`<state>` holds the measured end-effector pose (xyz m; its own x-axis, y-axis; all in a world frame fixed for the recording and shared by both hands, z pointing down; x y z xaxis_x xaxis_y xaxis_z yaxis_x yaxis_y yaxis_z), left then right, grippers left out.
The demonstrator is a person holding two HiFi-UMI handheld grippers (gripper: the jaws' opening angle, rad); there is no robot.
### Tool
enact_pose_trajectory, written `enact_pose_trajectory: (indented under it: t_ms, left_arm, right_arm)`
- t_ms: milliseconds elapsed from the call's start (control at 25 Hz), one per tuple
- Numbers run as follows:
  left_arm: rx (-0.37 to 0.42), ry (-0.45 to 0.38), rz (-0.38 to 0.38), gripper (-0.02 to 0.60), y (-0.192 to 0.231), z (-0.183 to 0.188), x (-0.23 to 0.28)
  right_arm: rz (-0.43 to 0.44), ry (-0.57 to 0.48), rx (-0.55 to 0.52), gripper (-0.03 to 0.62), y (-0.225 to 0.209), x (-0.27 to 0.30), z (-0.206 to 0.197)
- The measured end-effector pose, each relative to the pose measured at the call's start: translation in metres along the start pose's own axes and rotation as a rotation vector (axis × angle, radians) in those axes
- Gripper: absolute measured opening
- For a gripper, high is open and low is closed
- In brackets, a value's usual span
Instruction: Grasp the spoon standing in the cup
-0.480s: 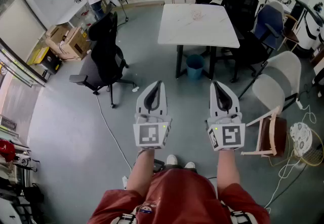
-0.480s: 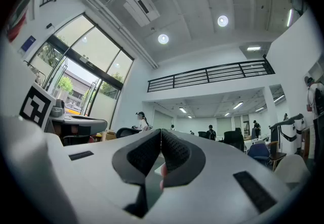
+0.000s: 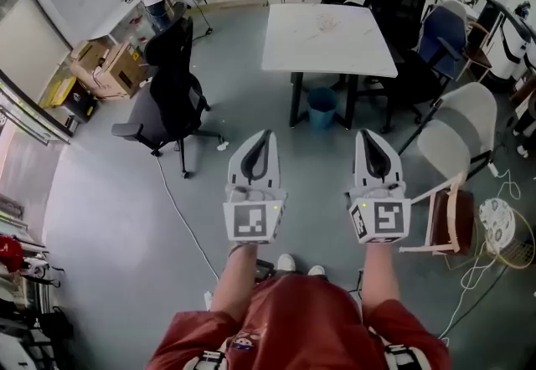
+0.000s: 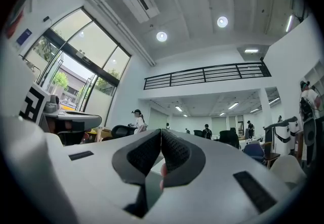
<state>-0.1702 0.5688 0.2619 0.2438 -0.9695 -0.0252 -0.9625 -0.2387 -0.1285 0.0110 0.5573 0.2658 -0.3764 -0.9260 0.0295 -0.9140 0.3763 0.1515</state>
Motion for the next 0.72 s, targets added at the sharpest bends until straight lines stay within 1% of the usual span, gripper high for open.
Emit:
enact_pose_trajectory:
  t_ms: [320,440,720]
  left_arm:
    - [-0.034,-0.003,-0.012,0.009,0.026,-0.008,0.006]
    - [-0.026,0.0,-0.018,0.009,0.04,-0.013,0.009]
    - [-0.054,-0.015,-0.036,0.009,0.064,-0.017,0.009]
  right_arm:
    - [-0.04,0.02,0.024,0.014,0.012,0.018,-0.004]
    - [-0.05,0.028,0.026,0.014,0.021,0.025,-0.004]
    - [-0.079,0.026,-0.007,0.014,0.042,0.033,0.005]
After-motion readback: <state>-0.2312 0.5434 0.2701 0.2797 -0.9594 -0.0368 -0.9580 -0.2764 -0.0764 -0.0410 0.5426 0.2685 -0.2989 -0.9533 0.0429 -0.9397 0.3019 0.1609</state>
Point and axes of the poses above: the fingertips, and each gripper's own axes: x forward along the fingers, y to its left, z out of its top, the point moved 2 cm from there along -x, backward along the fingers, and after that the axes turned 14 degrees about y, right-handed, at the moved point
